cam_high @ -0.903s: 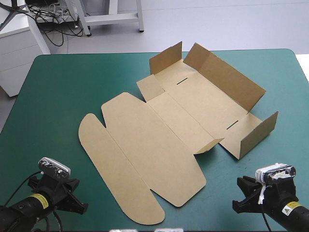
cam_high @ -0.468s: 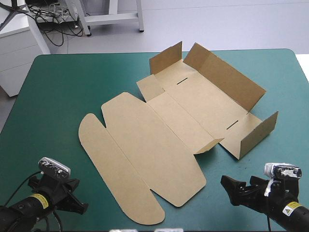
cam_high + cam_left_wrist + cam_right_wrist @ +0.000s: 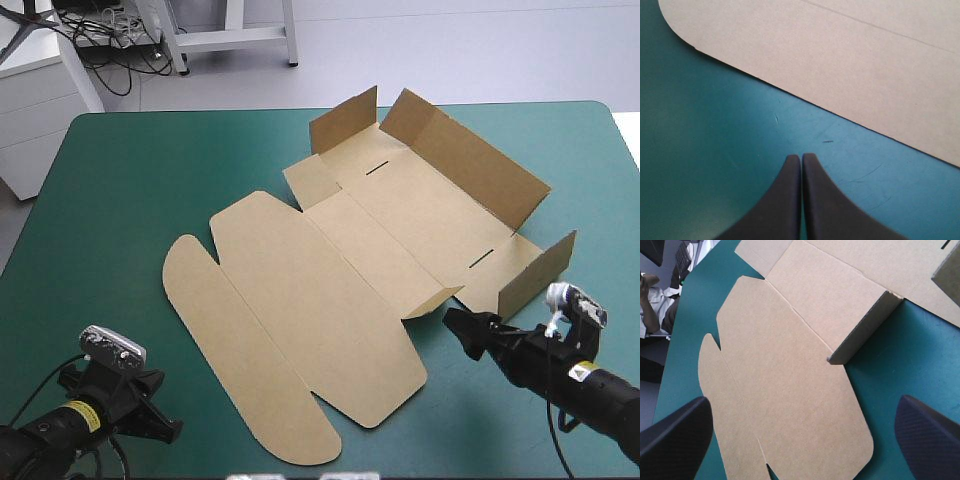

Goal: Fold the box

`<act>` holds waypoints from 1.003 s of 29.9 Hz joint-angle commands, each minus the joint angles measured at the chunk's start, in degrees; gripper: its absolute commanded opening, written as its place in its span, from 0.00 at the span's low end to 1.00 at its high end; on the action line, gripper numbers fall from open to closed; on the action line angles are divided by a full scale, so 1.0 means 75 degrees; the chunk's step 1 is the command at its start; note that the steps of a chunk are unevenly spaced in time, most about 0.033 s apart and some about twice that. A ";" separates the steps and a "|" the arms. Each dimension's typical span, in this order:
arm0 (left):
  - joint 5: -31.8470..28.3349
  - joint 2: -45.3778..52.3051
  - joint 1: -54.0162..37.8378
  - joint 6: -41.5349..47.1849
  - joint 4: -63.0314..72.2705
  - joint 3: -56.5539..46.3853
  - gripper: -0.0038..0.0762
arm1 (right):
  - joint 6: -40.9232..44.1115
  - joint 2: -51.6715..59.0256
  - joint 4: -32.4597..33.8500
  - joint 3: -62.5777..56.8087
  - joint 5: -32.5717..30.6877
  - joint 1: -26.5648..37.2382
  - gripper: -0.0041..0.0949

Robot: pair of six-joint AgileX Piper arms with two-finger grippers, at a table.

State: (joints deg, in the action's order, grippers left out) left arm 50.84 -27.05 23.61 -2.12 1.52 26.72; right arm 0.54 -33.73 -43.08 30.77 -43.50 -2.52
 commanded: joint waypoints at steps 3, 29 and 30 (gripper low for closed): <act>-0.0369 -0.0034 -0.0017 0.0012 0.0067 0.0251 0.04 | -0.0750 -0.1451 -0.1351 0.0257 0.0828 -0.0030 0.95; -0.0369 -0.0034 -0.0017 0.0012 0.0067 0.0251 0.04 | -0.3495 -0.5590 -0.5347 0.0257 0.0734 -0.0030 0.37; -0.0369 -0.0034 -0.0017 0.0012 0.0067 0.0251 0.04 | -0.3495 -0.5594 -0.5347 0.0257 0.0700 -0.0030 0.28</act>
State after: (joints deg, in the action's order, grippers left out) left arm 50.78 -27.05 23.61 -2.12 1.52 26.72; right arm -24.91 -76.29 -81.01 30.88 -35.82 -2.52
